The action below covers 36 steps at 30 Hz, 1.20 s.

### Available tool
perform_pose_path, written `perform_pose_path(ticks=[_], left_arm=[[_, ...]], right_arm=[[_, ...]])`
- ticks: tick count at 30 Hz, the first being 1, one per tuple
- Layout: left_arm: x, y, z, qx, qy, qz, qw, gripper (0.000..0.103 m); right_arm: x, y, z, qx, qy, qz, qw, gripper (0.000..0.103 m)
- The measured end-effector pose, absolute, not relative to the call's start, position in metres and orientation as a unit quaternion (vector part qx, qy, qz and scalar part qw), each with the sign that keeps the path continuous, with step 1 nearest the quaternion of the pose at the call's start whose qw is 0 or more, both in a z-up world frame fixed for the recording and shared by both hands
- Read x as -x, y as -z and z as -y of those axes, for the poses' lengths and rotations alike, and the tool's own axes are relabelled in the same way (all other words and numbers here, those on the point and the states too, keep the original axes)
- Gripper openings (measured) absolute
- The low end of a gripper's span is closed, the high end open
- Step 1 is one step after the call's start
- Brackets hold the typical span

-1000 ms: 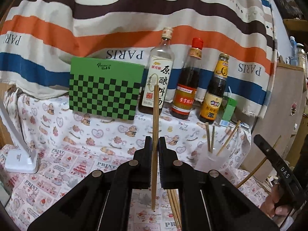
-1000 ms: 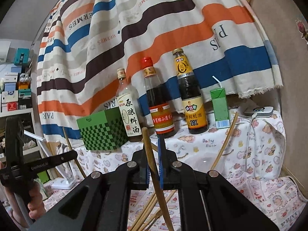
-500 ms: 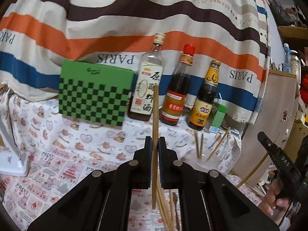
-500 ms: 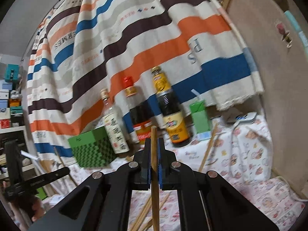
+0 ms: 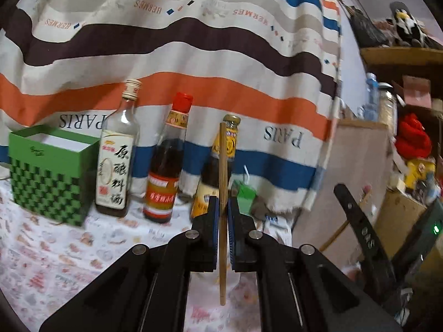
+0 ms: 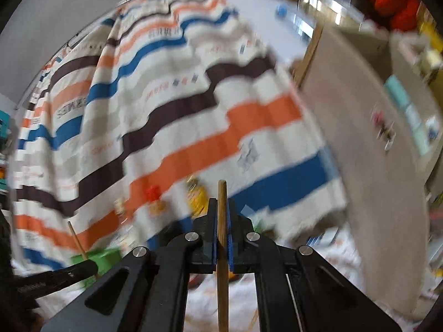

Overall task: Organize utensils
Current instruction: 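Carry both upright chopsticks over the plastic cup and lower them in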

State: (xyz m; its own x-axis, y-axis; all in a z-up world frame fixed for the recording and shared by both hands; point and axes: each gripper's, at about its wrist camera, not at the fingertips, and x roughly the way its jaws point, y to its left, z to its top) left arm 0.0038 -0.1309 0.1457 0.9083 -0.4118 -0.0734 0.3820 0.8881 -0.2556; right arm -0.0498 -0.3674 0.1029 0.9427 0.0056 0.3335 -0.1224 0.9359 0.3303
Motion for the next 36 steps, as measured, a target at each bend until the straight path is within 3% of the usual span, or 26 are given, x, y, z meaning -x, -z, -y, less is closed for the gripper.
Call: perform_pose_path(ticks=[16, 23, 26, 36], left_arm=[[-0.085, -0.113, 0.153, 0.131, 0.205, -0.102, 0.965, 0.005], [-0.080, -0.109, 0.158, 0.096, 0.207, -0.106, 0.968, 0.005], [-0.084, -0.108, 0.157, 0.087, 0.194, -0.115, 0.970, 0.005], [-0.102, -0.106, 0.138, 0.103, 0.197, -0.149, 0.964, 0.006]], right_arm=[[-0.047, -0.108, 0.383, -0.244, 0.016, 0.151, 0.958, 0.006], [-0.078, -0.092, 0.379, -0.209, 0.022, 0.093, 0.973, 0.006], [-0.107, -0.094, 0.377, -0.189, -0.005, -0.002, 0.982, 0.006], [-0.152, -0.093, 0.360, -0.126, -0.025, -0.182, 0.975, 0.006]])
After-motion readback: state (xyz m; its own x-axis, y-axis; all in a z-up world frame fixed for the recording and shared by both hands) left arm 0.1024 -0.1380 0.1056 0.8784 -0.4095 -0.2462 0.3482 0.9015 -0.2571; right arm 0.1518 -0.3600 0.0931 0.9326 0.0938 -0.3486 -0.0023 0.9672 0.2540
